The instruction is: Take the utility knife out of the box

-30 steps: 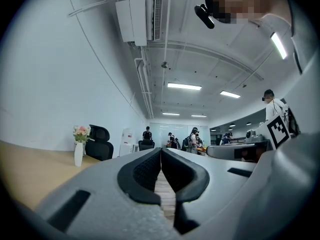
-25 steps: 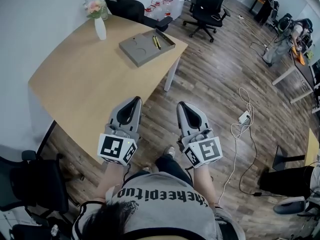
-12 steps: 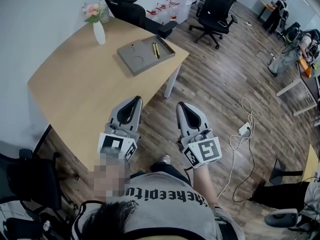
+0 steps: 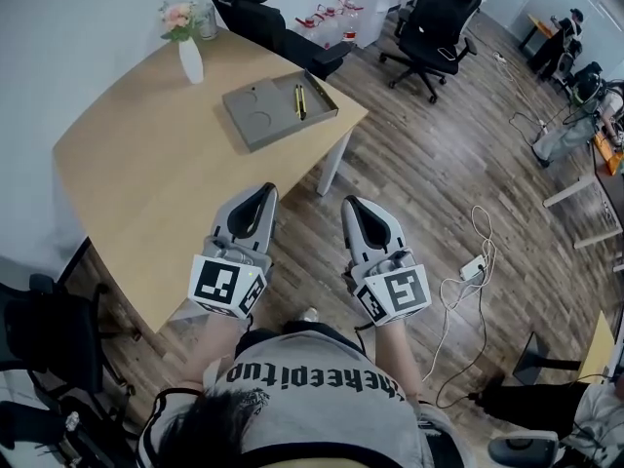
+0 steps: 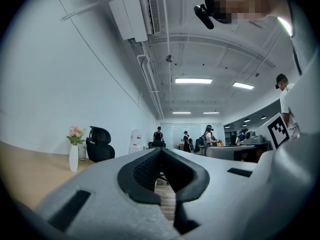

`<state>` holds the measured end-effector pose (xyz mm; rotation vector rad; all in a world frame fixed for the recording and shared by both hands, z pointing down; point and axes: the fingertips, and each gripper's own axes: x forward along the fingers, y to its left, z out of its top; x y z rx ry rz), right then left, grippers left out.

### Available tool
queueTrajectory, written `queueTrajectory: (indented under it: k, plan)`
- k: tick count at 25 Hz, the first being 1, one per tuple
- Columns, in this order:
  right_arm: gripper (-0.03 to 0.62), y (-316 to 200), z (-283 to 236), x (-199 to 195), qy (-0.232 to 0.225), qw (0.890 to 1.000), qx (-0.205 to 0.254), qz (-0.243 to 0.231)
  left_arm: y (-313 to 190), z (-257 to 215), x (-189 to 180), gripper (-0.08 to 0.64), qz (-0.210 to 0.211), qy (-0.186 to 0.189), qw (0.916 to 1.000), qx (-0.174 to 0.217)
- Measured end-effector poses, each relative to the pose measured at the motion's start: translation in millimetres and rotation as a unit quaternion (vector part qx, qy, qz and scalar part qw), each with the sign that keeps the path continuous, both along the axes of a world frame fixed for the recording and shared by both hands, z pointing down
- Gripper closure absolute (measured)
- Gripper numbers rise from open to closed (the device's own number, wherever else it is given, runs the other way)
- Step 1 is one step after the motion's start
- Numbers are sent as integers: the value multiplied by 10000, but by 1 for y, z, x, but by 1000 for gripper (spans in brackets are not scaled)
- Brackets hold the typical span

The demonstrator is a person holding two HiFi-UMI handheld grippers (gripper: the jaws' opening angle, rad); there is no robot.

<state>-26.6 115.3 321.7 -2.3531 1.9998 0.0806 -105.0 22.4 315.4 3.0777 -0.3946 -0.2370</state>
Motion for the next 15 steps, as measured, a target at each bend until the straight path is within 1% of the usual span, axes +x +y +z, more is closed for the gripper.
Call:
queueTrajectory:
  k: [6,10,15]
  plan:
    - [586,8,2,23,-71,9998,56,-151,14,2,19,541,-122,-39,9999,43]
    - [586,6,5,28,-143,9996,109,-236,15,2,25,541,-180,-108,9997,92]
    - [586,4,7,40,-232,9994,125,-224,14,3,34,541,-172,-173,9997,100]
